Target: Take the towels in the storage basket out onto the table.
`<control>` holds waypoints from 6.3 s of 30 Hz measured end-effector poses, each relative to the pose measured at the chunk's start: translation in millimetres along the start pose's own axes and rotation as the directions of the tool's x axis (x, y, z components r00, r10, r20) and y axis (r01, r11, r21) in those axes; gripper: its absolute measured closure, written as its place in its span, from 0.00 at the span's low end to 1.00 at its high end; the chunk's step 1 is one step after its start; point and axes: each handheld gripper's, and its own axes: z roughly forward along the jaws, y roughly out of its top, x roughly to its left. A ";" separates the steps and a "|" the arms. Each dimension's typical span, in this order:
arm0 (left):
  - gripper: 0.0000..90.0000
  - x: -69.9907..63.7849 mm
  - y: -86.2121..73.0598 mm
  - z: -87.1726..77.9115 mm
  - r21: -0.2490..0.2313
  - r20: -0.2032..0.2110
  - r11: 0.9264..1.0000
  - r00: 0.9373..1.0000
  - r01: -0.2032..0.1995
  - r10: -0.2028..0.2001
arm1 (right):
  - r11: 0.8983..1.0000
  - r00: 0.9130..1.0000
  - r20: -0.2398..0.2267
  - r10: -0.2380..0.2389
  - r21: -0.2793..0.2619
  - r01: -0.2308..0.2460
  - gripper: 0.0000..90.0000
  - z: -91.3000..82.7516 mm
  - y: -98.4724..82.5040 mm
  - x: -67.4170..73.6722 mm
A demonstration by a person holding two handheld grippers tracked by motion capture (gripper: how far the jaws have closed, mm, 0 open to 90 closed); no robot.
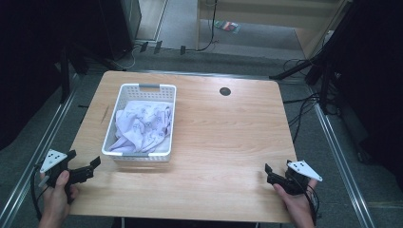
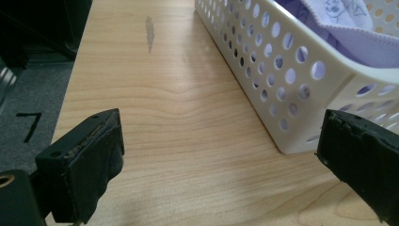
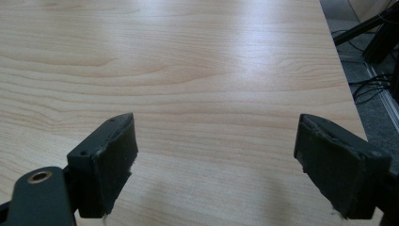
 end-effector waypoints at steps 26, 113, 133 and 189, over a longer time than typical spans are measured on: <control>0.02 -49.1 92.1 10.1 0.099 0.087 0.979 0.981 -0.179 0.171 | 1.000 1.000 -0.007 -0.009 0.007 0.009 0.15 0.6 0.1 0.7; 0.00 -115.9 121.5 209.1 0.654 0.153 0.672 0.930 -0.349 0.334 | 1.000 1.000 -0.030 -0.009 -0.003 0.009 0.15 0.9 0.7 0.0; 0.52 -124.6 125.2 202.3 0.666 0.184 0.643 0.919 -0.378 0.349 | 1.000 1.000 -0.018 -0.009 0.008 0.009 0.16 1.9 1.1 1.0; 0.65 -135.4 239.6 124.3 0.553 0.209 0.728 0.914 -0.404 0.348 | 1.000 1.000 -0.019 -0.015 0.009 0.015 0.16 2.2 1.1 1.2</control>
